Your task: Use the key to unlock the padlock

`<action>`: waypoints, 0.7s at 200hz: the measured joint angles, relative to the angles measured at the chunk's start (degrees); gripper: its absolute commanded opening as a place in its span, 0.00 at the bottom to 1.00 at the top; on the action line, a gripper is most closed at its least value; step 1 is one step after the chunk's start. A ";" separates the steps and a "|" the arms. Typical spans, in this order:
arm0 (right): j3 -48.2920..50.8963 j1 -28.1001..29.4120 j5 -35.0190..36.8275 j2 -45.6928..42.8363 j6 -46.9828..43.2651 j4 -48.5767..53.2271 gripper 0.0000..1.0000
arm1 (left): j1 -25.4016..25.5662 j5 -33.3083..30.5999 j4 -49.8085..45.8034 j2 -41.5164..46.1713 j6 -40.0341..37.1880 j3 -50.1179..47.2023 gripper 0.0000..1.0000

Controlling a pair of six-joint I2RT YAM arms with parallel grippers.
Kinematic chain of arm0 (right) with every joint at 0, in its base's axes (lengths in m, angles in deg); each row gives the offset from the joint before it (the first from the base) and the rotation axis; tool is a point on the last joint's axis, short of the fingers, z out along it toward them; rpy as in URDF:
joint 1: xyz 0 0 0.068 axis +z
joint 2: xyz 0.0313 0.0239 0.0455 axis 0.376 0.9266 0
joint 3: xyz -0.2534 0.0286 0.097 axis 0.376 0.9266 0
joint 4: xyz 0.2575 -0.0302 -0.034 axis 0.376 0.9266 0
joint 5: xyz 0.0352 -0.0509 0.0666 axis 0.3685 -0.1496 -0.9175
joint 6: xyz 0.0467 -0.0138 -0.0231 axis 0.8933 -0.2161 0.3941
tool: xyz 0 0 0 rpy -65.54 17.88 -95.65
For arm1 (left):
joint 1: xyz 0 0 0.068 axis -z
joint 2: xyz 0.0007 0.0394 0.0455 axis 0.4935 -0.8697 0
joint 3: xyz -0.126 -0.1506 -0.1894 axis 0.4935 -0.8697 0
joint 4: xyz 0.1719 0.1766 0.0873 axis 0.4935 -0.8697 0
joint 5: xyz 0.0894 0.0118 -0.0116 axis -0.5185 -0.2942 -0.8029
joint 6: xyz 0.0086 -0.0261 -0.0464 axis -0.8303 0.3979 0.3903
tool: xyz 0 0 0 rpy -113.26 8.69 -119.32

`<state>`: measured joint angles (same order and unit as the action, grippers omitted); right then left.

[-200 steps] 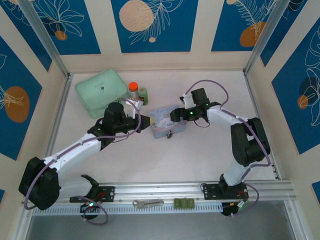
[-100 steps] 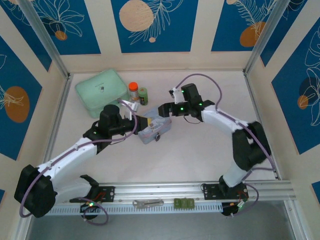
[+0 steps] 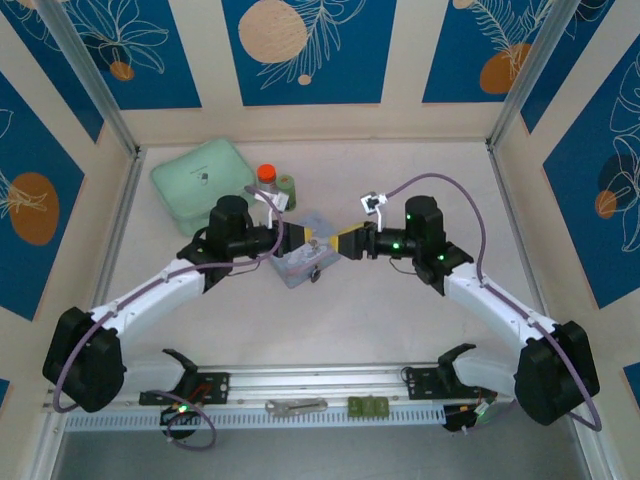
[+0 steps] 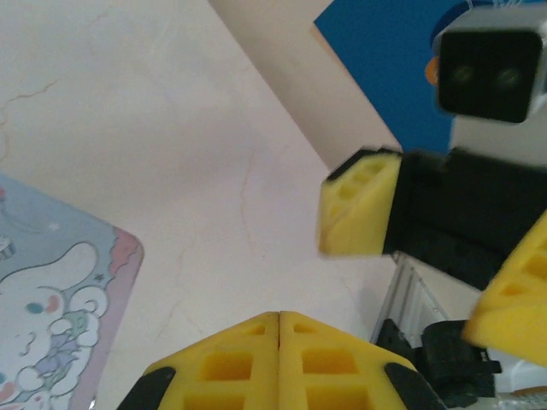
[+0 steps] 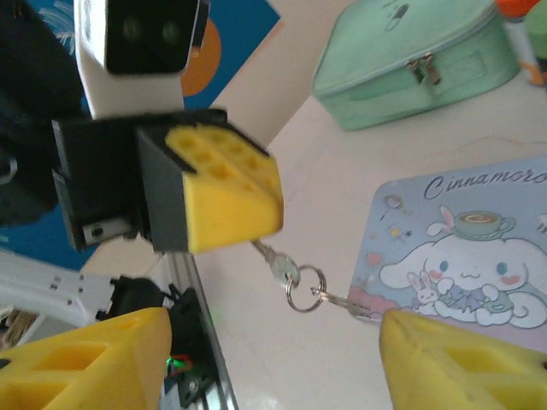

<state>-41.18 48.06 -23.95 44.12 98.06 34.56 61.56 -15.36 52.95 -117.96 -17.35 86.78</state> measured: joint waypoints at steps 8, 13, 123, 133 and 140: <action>0.55 0.52 -0.50 0.13 1.01 -1.57 0.57 | 0.00 0.81 0.37 0.00 0.22 0.20 0.00; 0.68 0.85 -0.83 0.24 1.55 -2.40 0.55 | -0.02 1.27 0.57 0.00 0.33 0.31 0.00; -0.44 3.69 -6.88 8.26 6.01 -13.03 0.38 | -0.02 5.05 2.89 0.04 1.81 0.42 0.00; -0.44 3.69 -7.15 8.44 6.40 -13.31 0.33 | 0.00 5.03 3.37 0.04 1.90 0.42 0.00; -0.44 3.76 -7.30 8.55 6.71 -13.42 0.31 | 0.00 5.03 3.61 0.04 2.05 0.42 0.00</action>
<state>-41.62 51.82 -31.25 52.67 104.77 21.14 61.56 -10.33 56.55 -117.92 -15.30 87.19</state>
